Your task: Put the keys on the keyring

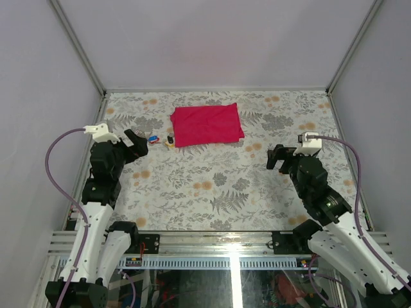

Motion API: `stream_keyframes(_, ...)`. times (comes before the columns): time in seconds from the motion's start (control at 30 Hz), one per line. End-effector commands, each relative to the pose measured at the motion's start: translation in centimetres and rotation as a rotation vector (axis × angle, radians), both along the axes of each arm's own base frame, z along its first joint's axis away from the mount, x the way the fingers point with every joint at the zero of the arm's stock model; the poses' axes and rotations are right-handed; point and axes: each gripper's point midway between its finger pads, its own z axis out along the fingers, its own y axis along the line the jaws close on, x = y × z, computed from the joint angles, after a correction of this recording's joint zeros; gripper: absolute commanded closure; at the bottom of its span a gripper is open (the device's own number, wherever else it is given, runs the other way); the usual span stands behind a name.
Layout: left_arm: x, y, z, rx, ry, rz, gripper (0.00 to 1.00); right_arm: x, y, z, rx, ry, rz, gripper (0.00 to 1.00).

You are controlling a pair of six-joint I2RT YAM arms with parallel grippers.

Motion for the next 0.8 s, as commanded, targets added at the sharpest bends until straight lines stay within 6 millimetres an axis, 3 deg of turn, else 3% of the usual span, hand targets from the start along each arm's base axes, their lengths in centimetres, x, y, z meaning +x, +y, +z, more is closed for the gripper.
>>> stream_keyframes(0.0, 0.3, 0.3, 2.2, 0.005, -0.093, 0.011, 0.01, 0.7, -0.1, 1.7, 0.017, -0.039, -0.032, 0.01)
stream_keyframes(0.43, 0.7, 0.1, 1.0, 0.001, -0.048, -0.003, 0.0, 1.1, 0.7, 1.9, 0.01, -0.039, 0.001, 0.01)
stream_keyframes(0.6, 2.8, -1.0, -2.8, -0.005, 0.135, -0.063, 0.0, 1.8, 1.5, 1.8, -0.005, 0.004, 0.023, 0.01)
stream_keyframes(0.77, 6.2, -1.0, -5.9, 0.015, 0.305, -0.08, 0.0, 2.0, 2.6, 1.3, -0.019, 0.061, 0.066, 0.01)
